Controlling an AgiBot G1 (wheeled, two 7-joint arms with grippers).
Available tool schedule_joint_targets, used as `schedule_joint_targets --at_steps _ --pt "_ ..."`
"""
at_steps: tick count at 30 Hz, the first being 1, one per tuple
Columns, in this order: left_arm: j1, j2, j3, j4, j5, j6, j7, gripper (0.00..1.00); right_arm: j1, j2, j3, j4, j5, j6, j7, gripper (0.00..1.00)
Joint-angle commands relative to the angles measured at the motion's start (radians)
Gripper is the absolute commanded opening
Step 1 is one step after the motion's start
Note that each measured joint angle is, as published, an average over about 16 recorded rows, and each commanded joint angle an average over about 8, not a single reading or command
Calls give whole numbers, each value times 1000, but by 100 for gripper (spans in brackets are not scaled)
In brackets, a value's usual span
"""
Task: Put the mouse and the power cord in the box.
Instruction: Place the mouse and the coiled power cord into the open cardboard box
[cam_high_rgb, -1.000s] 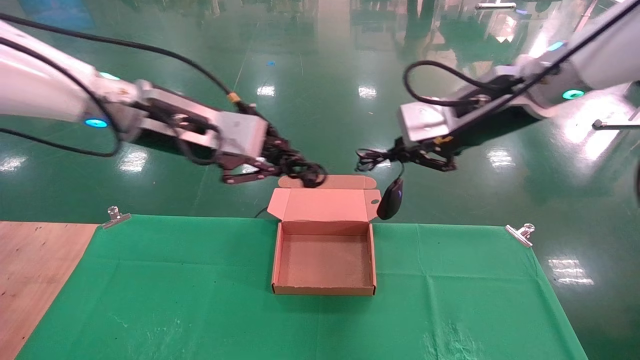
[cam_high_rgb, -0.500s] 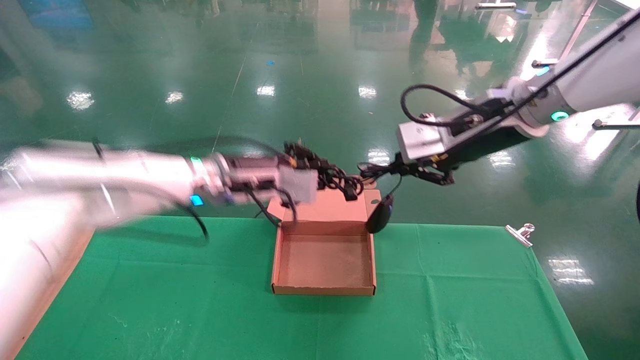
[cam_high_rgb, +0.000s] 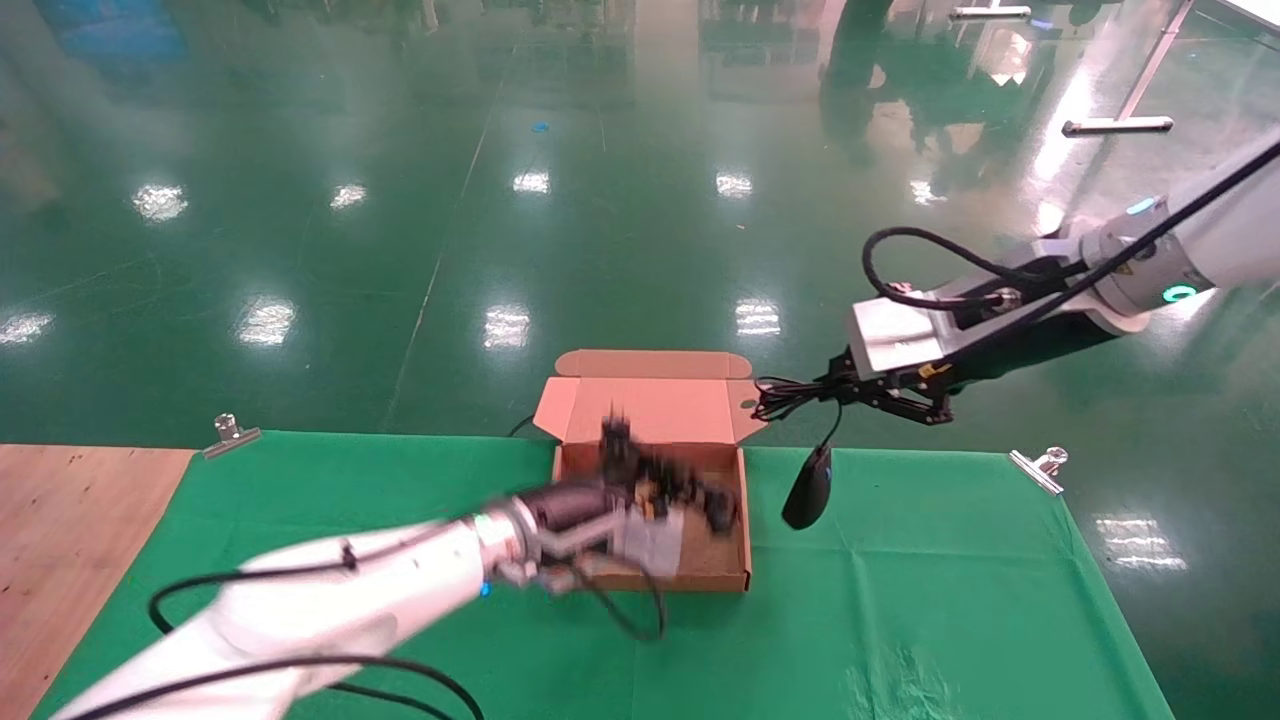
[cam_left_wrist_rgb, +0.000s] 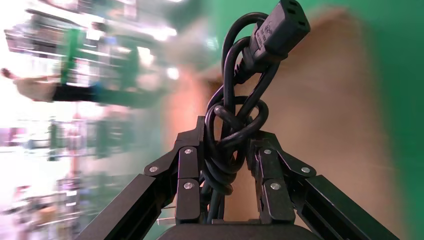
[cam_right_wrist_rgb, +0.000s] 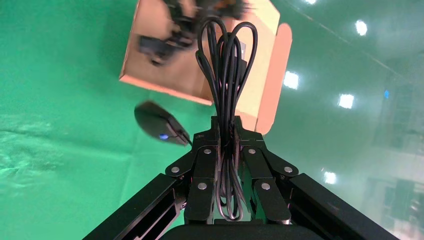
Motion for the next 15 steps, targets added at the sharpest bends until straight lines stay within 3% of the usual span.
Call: schedule_joint_targets --at_steps 1,5,6,15 --pt "10 1 70 -1 -5 -25 -36 43 -6 7 0 -5 0 2 -7 0" --pt "-9 -1 166 -7 -27 -58 -119 93 -7 13 -2 -8 -3 3 -14 0" --pt "-13 -1 187 -11 -33 -66 -135 100 -7 14 -2 -9 -3 3 -16 0" --pt "-40 -5 320 -35 -94 -117 -213 100 -22 0 -2 -14 -3 9 -20 0"
